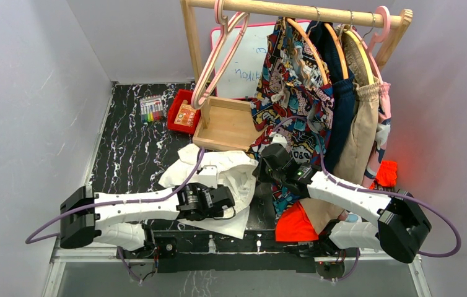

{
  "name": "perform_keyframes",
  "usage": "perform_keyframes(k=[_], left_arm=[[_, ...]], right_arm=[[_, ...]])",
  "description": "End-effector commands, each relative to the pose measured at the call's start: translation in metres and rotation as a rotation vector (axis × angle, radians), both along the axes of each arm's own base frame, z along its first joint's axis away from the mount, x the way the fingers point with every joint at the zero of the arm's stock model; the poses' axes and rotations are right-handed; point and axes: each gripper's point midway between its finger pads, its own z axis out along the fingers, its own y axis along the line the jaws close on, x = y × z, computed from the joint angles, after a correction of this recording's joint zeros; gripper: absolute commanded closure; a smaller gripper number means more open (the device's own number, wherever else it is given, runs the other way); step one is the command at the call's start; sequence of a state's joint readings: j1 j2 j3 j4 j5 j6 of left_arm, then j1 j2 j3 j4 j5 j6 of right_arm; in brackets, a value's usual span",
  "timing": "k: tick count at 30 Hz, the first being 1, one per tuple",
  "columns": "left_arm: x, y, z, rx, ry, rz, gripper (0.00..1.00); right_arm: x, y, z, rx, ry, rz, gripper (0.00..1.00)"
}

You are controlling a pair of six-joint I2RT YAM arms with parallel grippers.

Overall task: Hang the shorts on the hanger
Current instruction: Adjust the shorts at the center of the board.

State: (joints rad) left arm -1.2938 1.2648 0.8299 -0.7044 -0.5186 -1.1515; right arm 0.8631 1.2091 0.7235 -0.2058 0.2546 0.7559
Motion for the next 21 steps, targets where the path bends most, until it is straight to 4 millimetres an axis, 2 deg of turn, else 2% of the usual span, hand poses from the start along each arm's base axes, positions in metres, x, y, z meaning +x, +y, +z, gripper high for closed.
perform_keyframes(k=[1,4,6,8,9,11,13,14,15,17,19,21], left_arm=[[0.005,0.012,0.005,0.045,-0.036,0.053,0.55],[0.006,0.019,0.007,0.062,-0.047,0.076,0.73],[0.011,0.026,0.018,0.063,-0.082,0.096,0.87],[0.018,0.036,0.042,0.063,-0.144,0.113,1.0],[0.024,0.04,0.062,0.046,-0.19,0.124,1.0],[0.036,0.051,0.105,0.04,-0.286,0.126,1.0],[0.05,0.056,0.162,0.02,-0.406,0.105,1.0],[0.059,0.059,0.208,-0.013,-0.491,0.104,1.0],[0.064,0.064,0.245,-0.03,-0.552,0.105,1.0],[0.069,0.075,0.306,-0.083,-0.642,0.115,1.0],[0.07,0.08,0.346,-0.146,-0.704,0.095,1.0],[0.069,0.089,0.363,-0.188,-0.751,0.084,1.0]], right_arm=[[0.007,0.006,0.017,0.059,-0.039,-0.006,1.0],[0.006,0.006,0.02,0.064,-0.044,-0.004,1.0],[0.006,0.007,0.026,0.071,-0.056,0.007,1.0],[0.007,0.007,0.042,0.079,-0.092,0.024,1.0],[0.009,0.008,0.055,0.078,-0.126,0.047,1.0],[0.016,0.012,0.098,0.098,-0.207,0.074,1.0],[0.024,0.018,0.154,0.134,-0.3,0.096,1.0],[0.027,0.02,0.187,0.156,-0.353,0.11,1.0],[0.029,0.022,0.226,0.183,-0.409,0.122,1.0],[0.024,0.022,0.295,0.249,-0.505,0.152,1.0],[0.015,0.019,0.343,0.317,-0.582,0.18,1.0],[0.008,0.013,0.361,0.346,-0.613,0.185,1.0]])
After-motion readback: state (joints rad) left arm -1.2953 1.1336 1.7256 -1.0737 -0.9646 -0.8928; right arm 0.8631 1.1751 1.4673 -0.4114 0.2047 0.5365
